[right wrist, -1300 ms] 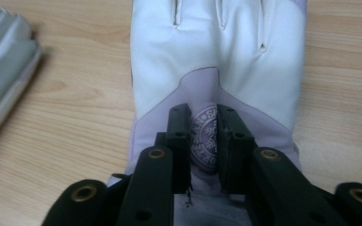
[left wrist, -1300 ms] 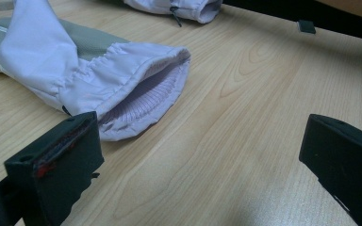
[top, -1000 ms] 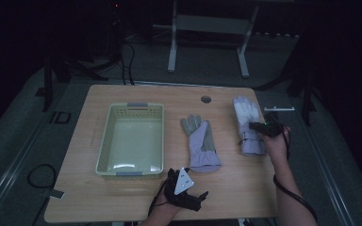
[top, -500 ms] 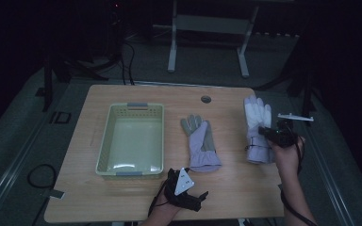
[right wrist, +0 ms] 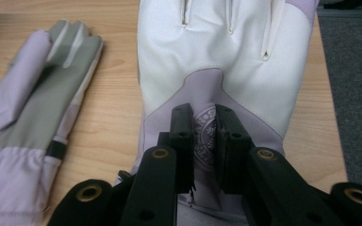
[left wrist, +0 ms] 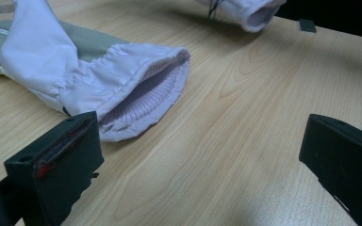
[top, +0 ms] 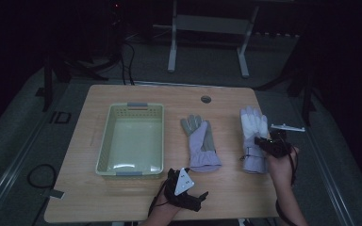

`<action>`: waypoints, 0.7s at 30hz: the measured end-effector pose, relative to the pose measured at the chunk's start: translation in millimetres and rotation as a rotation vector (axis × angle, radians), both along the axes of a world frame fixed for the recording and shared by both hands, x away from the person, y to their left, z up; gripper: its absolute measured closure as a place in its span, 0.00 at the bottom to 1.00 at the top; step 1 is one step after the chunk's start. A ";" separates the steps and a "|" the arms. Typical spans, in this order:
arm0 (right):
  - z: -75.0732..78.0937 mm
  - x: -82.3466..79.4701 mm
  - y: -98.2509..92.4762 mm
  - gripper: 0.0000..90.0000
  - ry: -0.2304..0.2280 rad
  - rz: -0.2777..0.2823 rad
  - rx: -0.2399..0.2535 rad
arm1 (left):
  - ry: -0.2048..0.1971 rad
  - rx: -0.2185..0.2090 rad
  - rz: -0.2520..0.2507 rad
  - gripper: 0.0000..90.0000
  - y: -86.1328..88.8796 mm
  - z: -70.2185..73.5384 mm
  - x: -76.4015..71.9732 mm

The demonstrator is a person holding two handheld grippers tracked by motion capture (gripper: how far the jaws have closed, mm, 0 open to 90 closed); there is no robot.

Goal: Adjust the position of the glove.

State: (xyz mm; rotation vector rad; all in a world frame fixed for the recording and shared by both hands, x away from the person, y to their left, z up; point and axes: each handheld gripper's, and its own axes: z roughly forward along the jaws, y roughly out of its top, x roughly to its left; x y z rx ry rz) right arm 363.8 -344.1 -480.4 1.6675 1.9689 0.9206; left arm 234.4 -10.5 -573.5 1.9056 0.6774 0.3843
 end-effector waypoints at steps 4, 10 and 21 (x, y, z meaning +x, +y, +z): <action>-13.4 11.9 3.5 0.87 0.024 -0.010 -0.010 | 0.002 -0.003 -0.003 0.00 0.3 0.0 0.3; -33.9 24.3 7.7 0.86 0.070 -0.003 -0.036 | 0.000 -0.002 -0.005 0.00 0.1 0.0 0.0; -34.2 25.7 6.4 0.71 0.039 0.040 -0.055 | 0.001 -0.002 -0.007 0.00 0.3 0.0 0.0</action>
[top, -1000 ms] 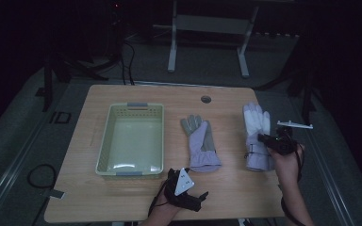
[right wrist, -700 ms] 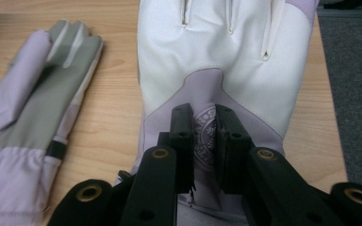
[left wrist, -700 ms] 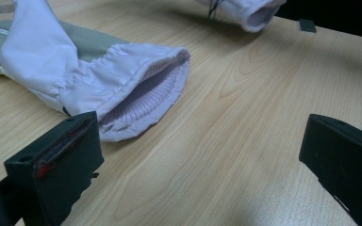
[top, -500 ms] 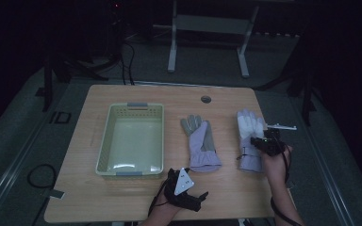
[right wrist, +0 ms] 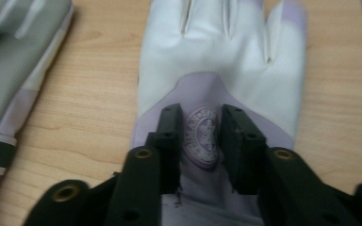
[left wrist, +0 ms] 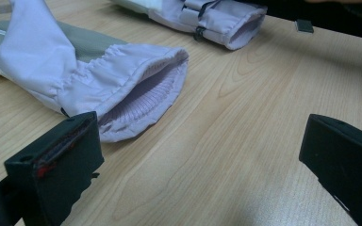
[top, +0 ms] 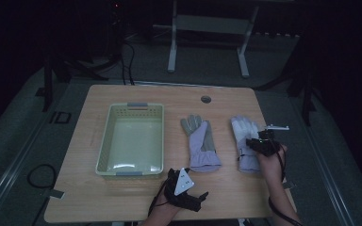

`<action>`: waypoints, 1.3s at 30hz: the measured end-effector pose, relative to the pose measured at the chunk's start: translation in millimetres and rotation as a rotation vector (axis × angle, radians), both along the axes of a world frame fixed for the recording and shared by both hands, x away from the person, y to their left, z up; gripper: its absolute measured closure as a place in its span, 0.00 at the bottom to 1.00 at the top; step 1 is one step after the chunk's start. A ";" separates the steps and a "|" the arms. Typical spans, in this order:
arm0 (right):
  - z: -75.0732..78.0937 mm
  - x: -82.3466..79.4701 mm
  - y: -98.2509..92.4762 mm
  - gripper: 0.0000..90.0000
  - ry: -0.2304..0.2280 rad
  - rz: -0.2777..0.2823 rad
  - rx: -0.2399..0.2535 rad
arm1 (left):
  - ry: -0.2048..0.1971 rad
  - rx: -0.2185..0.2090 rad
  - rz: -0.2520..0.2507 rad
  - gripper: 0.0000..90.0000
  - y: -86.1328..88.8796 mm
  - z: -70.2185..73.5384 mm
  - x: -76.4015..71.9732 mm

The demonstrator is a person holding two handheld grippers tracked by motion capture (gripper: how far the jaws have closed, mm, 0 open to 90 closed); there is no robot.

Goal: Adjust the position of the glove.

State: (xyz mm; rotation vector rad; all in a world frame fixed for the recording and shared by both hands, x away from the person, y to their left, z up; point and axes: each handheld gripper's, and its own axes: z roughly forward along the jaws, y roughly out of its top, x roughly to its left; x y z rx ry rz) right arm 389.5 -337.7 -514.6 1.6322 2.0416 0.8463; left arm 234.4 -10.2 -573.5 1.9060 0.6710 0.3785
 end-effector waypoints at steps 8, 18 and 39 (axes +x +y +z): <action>24.7 -2.9 -25.3 0.61 -0.093 0.078 0.008 | 0.004 -0.005 0.004 0.00 -0.2 -0.1 0.4; -1.1 1.5 -23.7 0.59 -0.034 0.126 0.034 | 0.005 -0.003 0.004 0.00 0.0 -0.1 0.6; -3.4 -3.5 -31.4 0.89 -0.009 0.116 0.106 | 0.010 -0.002 0.006 0.00 0.3 -0.1 1.1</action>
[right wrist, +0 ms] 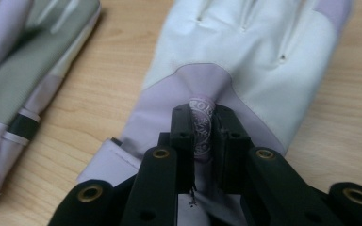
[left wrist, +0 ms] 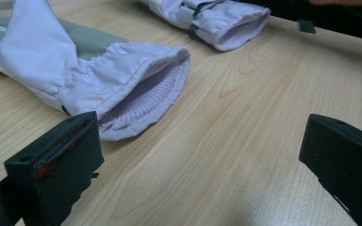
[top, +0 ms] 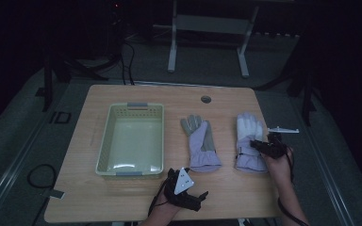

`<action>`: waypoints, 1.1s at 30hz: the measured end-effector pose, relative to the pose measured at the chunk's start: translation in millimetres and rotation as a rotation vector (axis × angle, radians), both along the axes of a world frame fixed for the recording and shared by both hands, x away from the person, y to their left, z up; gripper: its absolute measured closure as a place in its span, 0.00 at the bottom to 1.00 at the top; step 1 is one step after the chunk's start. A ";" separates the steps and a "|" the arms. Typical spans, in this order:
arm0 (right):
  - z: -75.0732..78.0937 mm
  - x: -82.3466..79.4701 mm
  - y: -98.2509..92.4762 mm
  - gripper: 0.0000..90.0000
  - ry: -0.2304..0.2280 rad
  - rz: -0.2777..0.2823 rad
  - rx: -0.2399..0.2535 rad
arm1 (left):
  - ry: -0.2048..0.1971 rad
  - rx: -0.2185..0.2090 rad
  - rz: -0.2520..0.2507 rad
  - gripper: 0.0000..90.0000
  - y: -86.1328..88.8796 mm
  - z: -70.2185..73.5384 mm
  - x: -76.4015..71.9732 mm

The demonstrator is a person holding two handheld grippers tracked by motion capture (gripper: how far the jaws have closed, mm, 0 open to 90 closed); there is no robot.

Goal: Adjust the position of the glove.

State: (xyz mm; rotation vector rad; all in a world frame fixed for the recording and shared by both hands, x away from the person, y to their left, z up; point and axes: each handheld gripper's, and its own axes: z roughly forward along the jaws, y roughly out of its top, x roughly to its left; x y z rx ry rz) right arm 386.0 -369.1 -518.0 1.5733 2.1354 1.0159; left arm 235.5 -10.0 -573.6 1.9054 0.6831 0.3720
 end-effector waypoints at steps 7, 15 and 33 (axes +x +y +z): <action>30.8 -3.3 -7.3 0.90 -0.037 0.021 0.047 | 0.000 0.000 0.002 0.00 -0.2 0.0 -0.1; 78.4 -6.2 1.8 0.90 -0.088 0.098 0.077 | -0.001 -0.002 0.004 0.00 -0.3 -0.1 -0.1; 122.3 -16.4 87.3 0.90 -0.120 0.313 0.123 | -0.009 0.001 0.004 0.00 -0.2 0.0 -0.4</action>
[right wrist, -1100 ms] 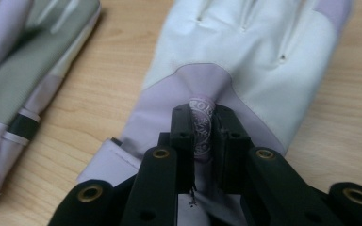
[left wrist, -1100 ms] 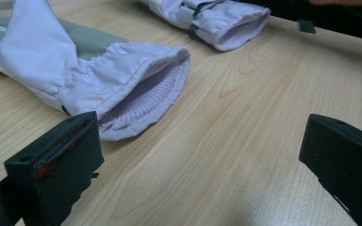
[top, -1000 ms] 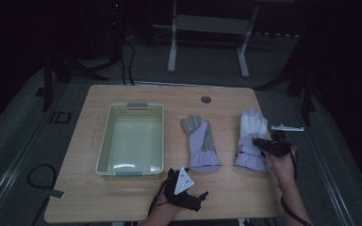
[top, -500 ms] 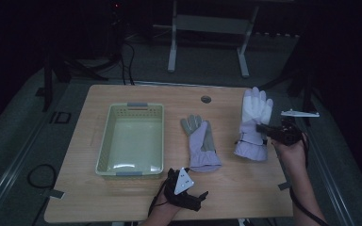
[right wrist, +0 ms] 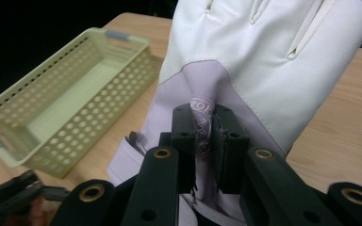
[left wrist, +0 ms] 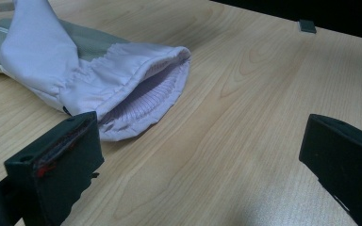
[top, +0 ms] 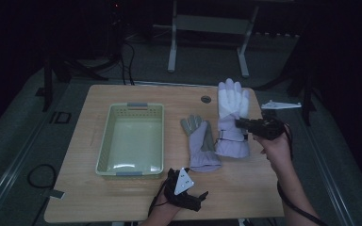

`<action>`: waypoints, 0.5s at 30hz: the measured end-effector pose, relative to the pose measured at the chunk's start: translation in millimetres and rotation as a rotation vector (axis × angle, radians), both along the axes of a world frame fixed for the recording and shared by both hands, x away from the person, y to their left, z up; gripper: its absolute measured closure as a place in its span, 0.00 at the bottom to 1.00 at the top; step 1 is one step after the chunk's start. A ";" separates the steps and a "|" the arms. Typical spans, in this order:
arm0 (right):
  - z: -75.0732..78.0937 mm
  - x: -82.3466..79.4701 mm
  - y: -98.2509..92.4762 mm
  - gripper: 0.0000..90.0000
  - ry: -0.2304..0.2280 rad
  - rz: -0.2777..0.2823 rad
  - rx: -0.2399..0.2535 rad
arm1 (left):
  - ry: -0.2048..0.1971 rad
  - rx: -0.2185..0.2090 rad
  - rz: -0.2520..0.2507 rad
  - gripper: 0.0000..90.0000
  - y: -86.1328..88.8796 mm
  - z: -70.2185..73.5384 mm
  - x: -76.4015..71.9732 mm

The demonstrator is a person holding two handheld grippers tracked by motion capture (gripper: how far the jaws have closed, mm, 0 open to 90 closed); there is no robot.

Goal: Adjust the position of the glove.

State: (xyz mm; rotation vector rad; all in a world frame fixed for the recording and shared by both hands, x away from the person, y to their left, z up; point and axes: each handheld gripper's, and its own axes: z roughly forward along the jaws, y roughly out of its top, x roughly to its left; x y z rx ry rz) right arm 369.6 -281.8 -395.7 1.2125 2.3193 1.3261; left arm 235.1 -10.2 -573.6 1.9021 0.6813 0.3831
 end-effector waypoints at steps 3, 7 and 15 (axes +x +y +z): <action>-2.8 0.3 15.4 0.90 0.010 0.029 0.003 | 0.000 0.001 0.000 0.00 -0.1 0.1 -0.2; -8.2 1.2 33.5 0.90 0.025 0.049 -0.006 | -0.002 -0.001 0.002 0.00 -0.2 0.0 -0.4; -35.4 7.4 56.4 0.89 0.087 0.072 -0.029 | -0.005 -0.003 0.002 0.00 0.0 0.0 -0.8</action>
